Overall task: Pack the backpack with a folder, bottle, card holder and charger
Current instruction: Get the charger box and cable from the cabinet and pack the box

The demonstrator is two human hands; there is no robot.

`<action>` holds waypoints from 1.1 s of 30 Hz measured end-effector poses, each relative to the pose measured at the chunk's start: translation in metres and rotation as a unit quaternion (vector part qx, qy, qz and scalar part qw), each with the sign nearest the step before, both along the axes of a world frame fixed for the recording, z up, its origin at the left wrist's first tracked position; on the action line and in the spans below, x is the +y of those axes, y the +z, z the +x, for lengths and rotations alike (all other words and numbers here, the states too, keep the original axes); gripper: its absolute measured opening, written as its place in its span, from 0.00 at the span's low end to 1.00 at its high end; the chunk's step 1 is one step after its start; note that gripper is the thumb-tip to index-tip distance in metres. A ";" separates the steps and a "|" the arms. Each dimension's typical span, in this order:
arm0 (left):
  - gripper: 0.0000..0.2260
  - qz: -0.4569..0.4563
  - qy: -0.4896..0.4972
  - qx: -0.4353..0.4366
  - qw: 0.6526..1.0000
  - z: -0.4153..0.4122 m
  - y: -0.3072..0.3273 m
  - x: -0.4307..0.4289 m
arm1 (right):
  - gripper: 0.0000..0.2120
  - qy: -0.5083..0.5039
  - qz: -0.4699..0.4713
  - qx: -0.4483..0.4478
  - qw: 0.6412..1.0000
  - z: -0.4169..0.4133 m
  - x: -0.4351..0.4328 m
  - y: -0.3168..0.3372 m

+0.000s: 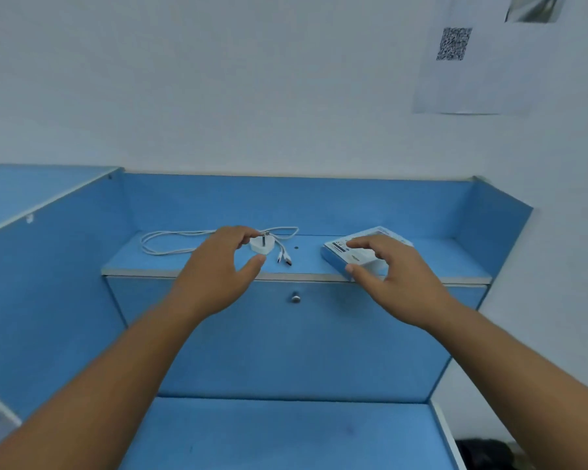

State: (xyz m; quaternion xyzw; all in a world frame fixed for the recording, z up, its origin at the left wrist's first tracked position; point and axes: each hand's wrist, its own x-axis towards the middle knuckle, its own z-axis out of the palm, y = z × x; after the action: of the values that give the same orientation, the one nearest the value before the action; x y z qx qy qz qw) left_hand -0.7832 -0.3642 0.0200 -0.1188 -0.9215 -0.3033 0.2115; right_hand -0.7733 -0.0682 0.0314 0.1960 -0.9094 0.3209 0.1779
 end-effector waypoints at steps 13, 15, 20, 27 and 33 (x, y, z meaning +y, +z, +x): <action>0.32 -0.268 -0.031 -0.071 0.960 -0.121 0.000 -0.009 | 0.45 -0.012 0.252 -0.079 0.964 -0.082 0.011 0.000; 0.32 -0.274 -0.047 -0.066 0.958 -0.128 -0.006 -0.009 | 0.44 -0.008 0.262 -0.080 0.962 -0.088 0.011 -0.004; 0.31 -0.242 -0.059 -0.056 0.967 -0.139 -0.019 -0.008 | 0.44 -0.007 0.265 -0.062 0.962 -0.098 0.009 -0.010; 0.27 -0.172 -0.063 -0.036 0.982 -0.142 -0.031 -0.011 | 0.45 -0.003 0.264 -0.060 0.963 -0.103 0.009 -0.010; 0.17 -0.153 -0.072 -0.013 0.986 -0.138 -0.035 -0.013 | 0.44 -0.004 0.260 -0.058 0.964 -0.103 0.009 -0.013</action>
State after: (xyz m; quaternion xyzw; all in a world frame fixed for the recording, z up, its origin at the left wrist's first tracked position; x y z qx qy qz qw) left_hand -0.9215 -0.3769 -0.0148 -0.2115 -0.9488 -0.1745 0.1567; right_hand -0.8760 -0.0593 0.0187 0.2130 -0.9710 0.0837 0.0690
